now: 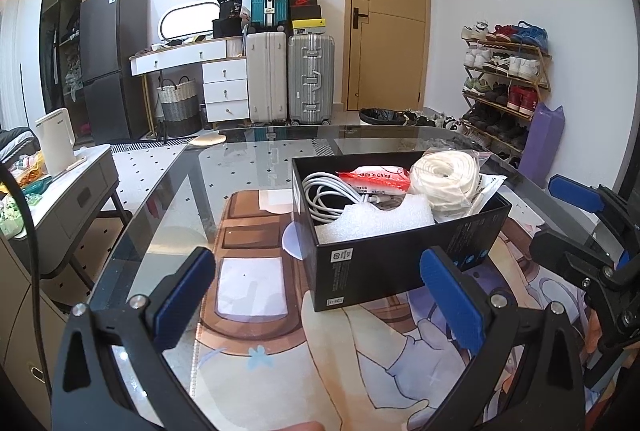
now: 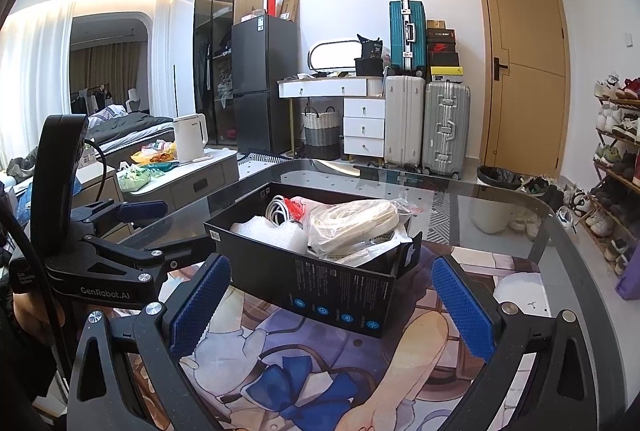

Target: Organize soft objects

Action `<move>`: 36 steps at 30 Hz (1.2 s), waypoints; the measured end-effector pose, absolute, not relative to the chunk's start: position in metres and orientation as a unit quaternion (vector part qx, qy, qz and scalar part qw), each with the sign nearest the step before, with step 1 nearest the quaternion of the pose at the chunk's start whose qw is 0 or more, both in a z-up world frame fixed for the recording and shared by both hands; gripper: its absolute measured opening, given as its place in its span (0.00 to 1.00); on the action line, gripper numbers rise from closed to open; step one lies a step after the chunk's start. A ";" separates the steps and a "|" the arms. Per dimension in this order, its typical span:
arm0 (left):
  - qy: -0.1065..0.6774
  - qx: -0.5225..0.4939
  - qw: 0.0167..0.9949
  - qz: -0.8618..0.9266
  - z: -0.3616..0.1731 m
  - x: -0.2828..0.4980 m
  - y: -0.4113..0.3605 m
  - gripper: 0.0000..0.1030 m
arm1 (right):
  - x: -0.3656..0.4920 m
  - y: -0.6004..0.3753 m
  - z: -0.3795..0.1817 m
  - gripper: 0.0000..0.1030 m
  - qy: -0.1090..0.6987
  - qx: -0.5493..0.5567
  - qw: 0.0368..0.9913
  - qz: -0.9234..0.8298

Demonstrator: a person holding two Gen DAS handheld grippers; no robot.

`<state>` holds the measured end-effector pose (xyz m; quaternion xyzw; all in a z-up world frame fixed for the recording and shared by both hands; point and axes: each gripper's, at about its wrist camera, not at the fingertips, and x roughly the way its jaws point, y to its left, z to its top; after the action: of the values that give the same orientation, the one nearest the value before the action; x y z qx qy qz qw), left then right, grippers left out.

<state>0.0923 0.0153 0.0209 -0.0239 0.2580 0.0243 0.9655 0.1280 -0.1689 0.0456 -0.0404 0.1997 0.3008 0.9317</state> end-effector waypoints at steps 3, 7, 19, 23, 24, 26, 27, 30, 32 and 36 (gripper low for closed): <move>0.258 -0.023 0.966 0.025 0.021 0.092 0.015 1.00 | 0.128 -0.169 0.045 0.99 0.199 -0.039 0.932 0.301; 0.256 -0.023 0.966 0.026 0.022 0.092 0.015 1.00 | 0.128 -0.169 0.046 0.99 0.199 -0.036 0.932 0.300; 0.256 -0.023 0.966 0.026 0.022 0.092 0.014 1.00 | 0.128 -0.170 0.047 0.99 0.199 -0.035 0.932 0.300; 0.256 -0.023 0.966 0.026 0.022 0.092 0.015 1.00 | 0.128 -0.170 0.047 0.99 0.199 -0.036 0.932 0.300; 0.255 -0.023 0.966 0.026 0.022 0.092 0.015 1.00 | 0.128 -0.170 0.047 0.99 0.199 -0.036 0.932 0.300; 0.255 -0.023 0.966 0.026 0.022 0.092 0.015 1.00 | 0.128 -0.170 0.047 0.99 0.199 -0.036 0.932 0.300; 0.255 -0.023 0.966 0.026 0.022 0.093 0.015 1.00 | 0.128 -0.171 0.047 0.99 0.199 -0.035 0.932 0.300; 0.255 -0.023 0.966 0.026 0.022 0.092 0.015 1.00 | 0.128 -0.171 0.047 0.99 0.199 -0.035 0.933 0.300; 0.255 -0.023 0.966 0.026 0.021 0.092 0.015 1.00 | 0.128 -0.171 0.047 0.99 0.199 -0.035 0.932 0.300; 0.255 -0.023 0.966 0.026 0.022 0.093 0.015 1.00 | 0.128 -0.171 0.047 0.99 0.199 -0.035 0.932 0.300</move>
<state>0.0926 0.0148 0.0222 -0.0225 0.2552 0.0257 0.9663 0.1276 -0.1706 0.0465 -0.0353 0.1991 0.3001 0.9322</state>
